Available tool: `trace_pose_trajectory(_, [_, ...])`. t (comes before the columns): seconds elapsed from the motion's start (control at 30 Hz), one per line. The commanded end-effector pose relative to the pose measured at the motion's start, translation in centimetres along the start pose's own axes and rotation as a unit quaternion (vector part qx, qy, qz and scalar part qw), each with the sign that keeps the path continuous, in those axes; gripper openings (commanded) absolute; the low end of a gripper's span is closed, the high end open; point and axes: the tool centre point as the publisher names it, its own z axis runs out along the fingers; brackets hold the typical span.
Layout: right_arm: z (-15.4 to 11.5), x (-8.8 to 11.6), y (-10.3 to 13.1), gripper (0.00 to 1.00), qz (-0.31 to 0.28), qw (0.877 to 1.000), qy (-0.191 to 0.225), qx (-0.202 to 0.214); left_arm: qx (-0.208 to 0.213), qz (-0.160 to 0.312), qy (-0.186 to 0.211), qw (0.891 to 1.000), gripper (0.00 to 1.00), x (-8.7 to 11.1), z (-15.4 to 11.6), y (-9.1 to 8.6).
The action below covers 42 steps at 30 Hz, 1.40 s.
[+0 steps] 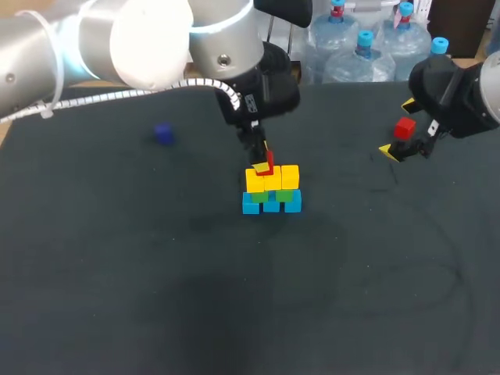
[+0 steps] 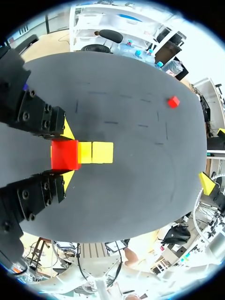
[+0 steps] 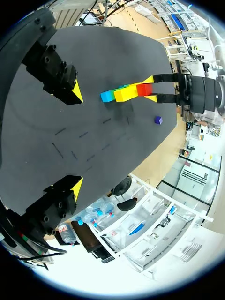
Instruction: Place the blue cubes, place green cubes on the blue cubes, place the yellow cubes on the green cubes, then place the red cubes on the yellow cubes, and place purple cube on the red cubes.
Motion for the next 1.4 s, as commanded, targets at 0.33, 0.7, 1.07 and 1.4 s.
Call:
trace_pose_trajectory(0.33, [-0.05,0.10,0.36,1.00,0.001,0.997,0.000,0.083,0.001,-0.001,0.001,1.000,0.00,0.02,0.68,0.34])
trace_pose_trajectory(0.7, [-0.05,0.10,0.36,1.00,0.001,0.997,0.000,0.083,0.000,-0.003,0.000,1.000,0.00,0.11,0.77,0.45])
trace_pose_trajectory(1.07, [-0.05,0.10,0.36,1.00,0.001,0.997,0.000,0.083,0.002,-0.003,0.002,1.000,0.00,0.21,0.95,0.45])
trace_pose_trajectory(1.4, [-0.05,0.10,0.36,1.00,0.001,0.997,0.000,0.083,0.001,-0.003,0.002,1.000,0.00,0.29,1.02,0.49])
